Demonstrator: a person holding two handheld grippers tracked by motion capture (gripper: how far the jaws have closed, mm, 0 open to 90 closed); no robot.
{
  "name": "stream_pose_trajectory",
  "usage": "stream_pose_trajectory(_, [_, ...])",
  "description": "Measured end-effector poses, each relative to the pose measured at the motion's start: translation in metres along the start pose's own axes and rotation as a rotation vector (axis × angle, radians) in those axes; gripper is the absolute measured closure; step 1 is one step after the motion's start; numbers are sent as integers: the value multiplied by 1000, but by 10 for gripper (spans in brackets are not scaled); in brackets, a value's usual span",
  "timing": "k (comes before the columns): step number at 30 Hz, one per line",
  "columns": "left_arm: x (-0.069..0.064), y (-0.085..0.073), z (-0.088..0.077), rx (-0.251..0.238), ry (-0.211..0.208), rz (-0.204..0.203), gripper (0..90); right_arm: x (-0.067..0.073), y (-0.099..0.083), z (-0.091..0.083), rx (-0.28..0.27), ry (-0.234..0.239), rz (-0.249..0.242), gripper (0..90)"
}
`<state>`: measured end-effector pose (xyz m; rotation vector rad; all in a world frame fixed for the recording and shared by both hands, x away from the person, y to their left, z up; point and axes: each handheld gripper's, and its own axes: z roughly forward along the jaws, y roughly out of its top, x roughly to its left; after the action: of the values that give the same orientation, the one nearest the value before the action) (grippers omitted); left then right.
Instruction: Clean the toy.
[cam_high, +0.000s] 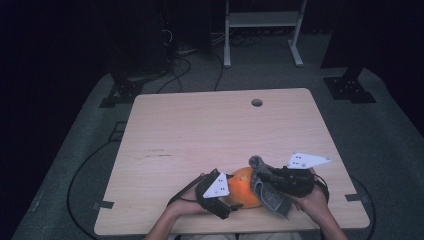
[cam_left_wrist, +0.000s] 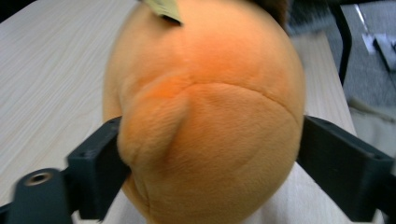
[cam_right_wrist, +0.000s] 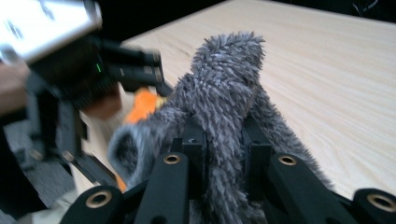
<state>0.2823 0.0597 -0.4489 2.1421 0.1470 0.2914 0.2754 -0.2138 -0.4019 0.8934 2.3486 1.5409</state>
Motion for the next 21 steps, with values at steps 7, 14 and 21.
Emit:
stream_pose_trajectory(7, [-1, 9, -3, -29, 38, -24, 241, -5, -2, -6, 5, -51, 6, 753])
stream_pose_trajectory(14, [-16, 21, 2, 1, 79, 100, 256, 36, 23, -5, -7, -31, -150, 752])
stream_pose_trajectory(21, [-10, 10, 0, 7, 36, 66, 241, 8, 4, 2, 27, -56, -44, 751])
